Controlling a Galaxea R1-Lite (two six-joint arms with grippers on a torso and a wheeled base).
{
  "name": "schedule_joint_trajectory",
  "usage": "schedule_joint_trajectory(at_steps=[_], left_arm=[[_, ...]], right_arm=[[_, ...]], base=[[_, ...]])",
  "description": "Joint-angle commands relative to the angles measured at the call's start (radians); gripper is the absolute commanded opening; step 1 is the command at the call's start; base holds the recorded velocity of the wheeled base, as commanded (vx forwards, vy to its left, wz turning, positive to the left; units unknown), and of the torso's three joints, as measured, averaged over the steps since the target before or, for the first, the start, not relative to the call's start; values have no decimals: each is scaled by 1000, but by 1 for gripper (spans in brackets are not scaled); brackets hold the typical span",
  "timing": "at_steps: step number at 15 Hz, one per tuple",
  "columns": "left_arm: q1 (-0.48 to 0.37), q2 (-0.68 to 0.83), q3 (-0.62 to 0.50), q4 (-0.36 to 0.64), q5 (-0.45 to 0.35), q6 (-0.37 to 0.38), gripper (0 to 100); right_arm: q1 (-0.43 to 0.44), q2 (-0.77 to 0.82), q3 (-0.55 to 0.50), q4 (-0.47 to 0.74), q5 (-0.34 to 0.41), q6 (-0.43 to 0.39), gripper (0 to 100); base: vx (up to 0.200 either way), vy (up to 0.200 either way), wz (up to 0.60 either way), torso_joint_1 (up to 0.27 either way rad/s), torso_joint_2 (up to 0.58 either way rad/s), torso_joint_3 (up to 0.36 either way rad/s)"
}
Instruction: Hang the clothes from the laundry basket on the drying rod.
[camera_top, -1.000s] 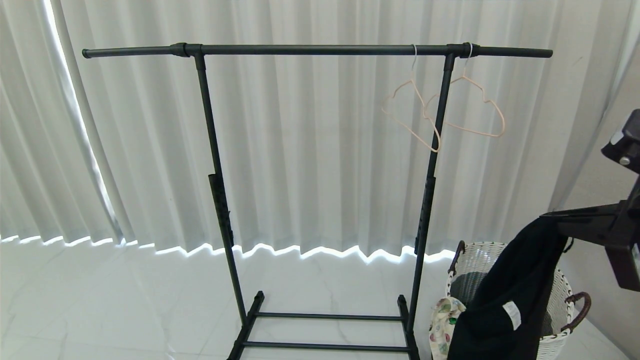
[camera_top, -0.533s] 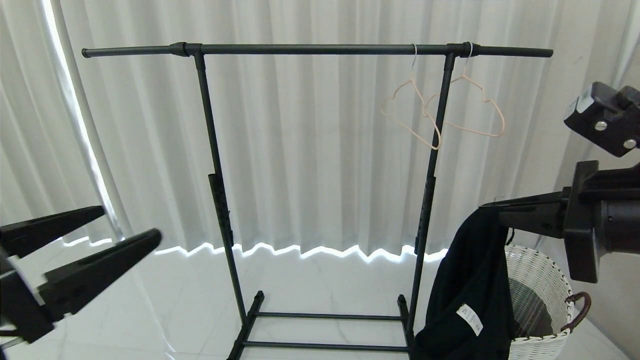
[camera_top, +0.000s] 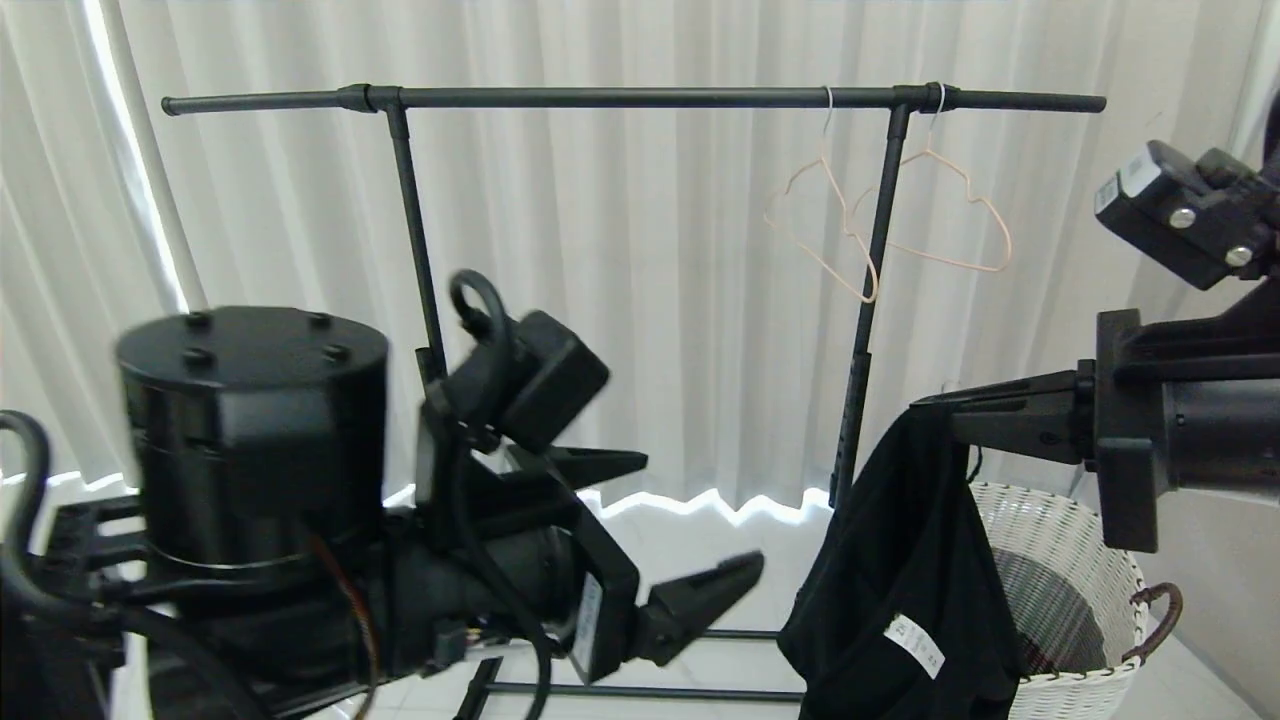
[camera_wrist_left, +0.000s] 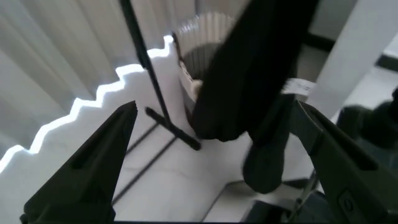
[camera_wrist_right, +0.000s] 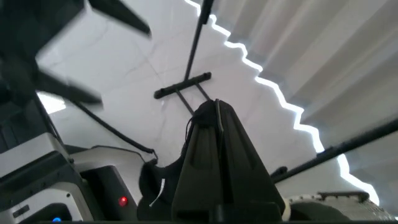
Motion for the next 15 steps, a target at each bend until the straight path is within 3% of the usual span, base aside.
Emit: schedule_joint_trajectory(at_steps=[1,9,15], left_arm=[[-49,150,-9,-5,7,3,100],[-66,354,-33,-6,2,-3,100],[-3,394,-21,-6,11,-2,100]], right_arm=[[20,50,-3,-27,0,6,0],[73,28,-3,-35,0,44,0],[82,21,-3,-34,-1,43,0]], base=[[0,0,0,0,0,0],[0,0,0,0,0,0],[0,0,0,0,0,0]])
